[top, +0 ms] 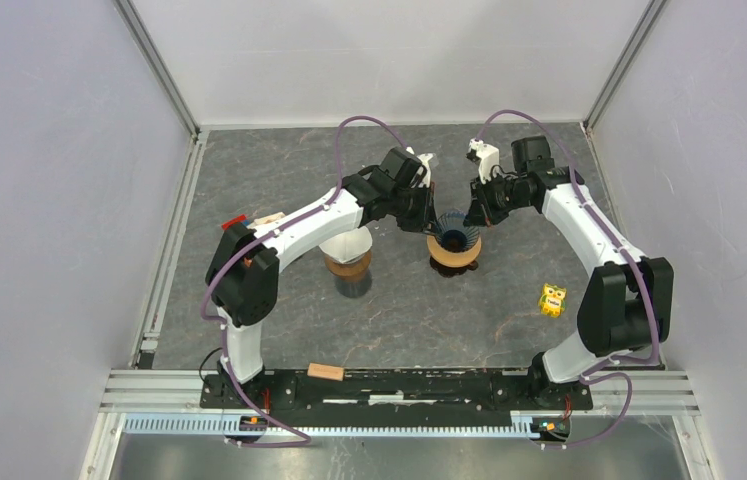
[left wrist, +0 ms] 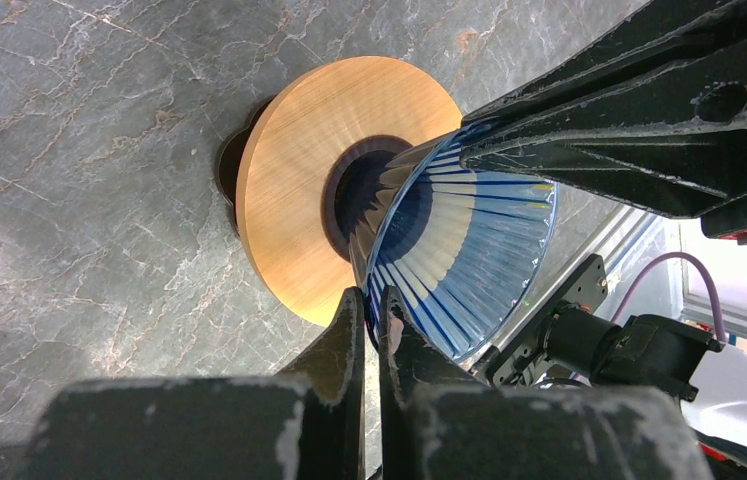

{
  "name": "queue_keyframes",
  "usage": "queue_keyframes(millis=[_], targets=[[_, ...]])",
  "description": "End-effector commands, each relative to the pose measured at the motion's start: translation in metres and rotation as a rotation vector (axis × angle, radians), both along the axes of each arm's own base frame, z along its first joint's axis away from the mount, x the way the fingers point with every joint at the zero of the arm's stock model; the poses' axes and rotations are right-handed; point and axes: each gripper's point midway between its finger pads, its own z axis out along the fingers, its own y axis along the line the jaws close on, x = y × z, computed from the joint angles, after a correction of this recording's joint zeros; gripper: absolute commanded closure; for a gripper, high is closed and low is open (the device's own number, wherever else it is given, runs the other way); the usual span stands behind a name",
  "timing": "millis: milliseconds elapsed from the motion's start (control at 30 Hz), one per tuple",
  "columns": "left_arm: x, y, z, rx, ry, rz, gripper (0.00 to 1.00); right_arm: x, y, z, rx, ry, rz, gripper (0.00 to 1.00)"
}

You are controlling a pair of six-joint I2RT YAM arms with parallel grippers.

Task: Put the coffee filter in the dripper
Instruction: Place the coffee dripper in the dripper holder.

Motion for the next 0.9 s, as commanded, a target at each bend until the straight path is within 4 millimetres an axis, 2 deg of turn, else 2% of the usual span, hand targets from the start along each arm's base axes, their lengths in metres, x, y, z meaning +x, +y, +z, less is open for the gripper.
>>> queue_keyframes(millis=[0, 867], targets=[[-0.032, -0.014, -0.026, 0.009, 0.106, -0.105, 0.98, 0.016, -0.002, -0.032, -0.055, -0.039, 0.019, 1.00], [-0.034, -0.018, -0.038, 0.041, 0.084, -0.140, 0.98, -0.002, -0.006, -0.055, -0.102, -0.065, 0.030, 1.00]])
